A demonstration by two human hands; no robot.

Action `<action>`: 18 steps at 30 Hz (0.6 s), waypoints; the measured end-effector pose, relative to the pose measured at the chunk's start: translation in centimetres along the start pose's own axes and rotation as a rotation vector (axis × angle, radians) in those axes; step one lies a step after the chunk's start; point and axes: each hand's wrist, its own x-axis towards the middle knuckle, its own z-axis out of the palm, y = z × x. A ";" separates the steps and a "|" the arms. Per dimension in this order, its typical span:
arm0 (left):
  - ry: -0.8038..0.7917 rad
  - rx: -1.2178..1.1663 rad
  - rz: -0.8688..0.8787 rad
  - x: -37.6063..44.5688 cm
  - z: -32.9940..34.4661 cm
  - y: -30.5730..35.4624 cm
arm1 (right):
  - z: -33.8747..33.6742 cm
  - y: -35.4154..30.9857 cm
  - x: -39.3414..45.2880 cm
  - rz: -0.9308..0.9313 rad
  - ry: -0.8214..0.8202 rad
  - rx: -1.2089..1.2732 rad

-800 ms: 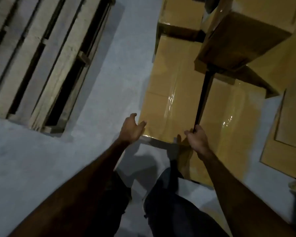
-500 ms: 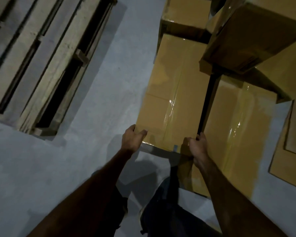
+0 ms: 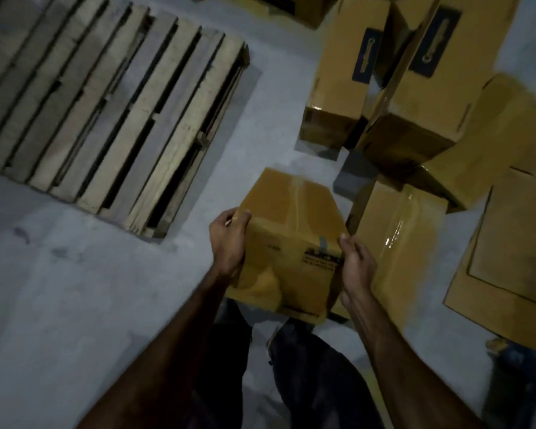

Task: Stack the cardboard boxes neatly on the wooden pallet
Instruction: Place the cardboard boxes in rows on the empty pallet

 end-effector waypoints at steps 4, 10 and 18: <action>0.104 -0.015 -0.088 -3.4 -5.2 5.0 | 1.4 -4.8 -6.3 0.010 -0.045 -0.026; 0.244 -0.114 -0.160 -10.7 -14.1 10.4 | 2.4 -11.7 -16.3 -0.085 -0.221 -0.203; 0.516 -0.363 -0.117 -18.4 -22.3 14.7 | 6.0 -19.3 -25.4 -0.316 -0.486 -0.324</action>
